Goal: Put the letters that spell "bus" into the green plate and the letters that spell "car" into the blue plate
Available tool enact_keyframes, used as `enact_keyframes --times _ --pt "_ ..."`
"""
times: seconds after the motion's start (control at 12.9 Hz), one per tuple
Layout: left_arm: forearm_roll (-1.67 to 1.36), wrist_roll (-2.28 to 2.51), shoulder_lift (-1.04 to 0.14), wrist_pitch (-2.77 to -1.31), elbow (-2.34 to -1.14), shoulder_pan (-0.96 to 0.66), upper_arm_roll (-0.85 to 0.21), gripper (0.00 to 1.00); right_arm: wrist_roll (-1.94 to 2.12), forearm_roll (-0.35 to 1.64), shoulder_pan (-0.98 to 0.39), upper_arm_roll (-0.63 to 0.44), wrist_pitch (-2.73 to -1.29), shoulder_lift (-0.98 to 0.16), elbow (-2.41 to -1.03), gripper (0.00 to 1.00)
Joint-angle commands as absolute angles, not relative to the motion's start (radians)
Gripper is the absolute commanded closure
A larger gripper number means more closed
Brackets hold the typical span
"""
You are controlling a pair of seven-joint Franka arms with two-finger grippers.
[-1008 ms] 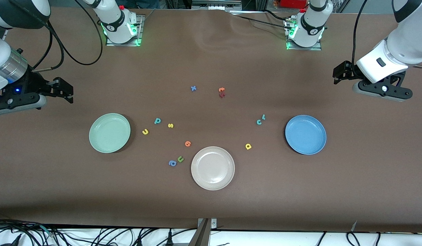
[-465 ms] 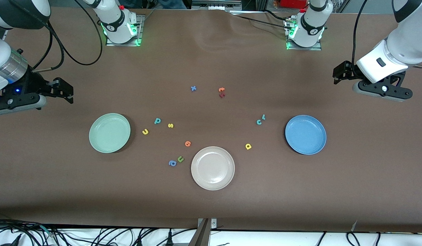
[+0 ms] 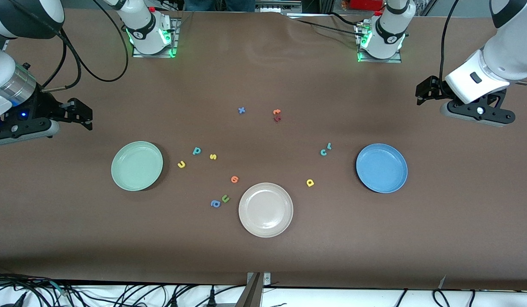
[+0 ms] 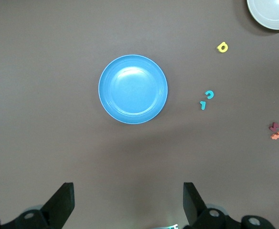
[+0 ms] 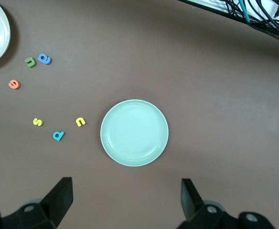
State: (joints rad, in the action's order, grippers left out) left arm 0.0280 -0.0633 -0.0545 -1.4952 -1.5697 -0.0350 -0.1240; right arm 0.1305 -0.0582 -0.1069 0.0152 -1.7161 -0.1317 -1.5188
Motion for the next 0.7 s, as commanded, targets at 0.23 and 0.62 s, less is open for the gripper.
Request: enact_keyframes --times 0.23,0.62 --pt "0.006 -0.083 -0.038 -1.491 -1.583 -0.034 -0.12 0.0 0.137 -0.066 -0.126 0.021 -1.709 -0.144 -1.489 0.0" --pt "0.006 -0.083 -0.038 -1.491 -1.583 -0.034 -0.12 0.0 0.137 -0.071 -0.124 0.02 -1.733 -0.146 -1.489 0.0"
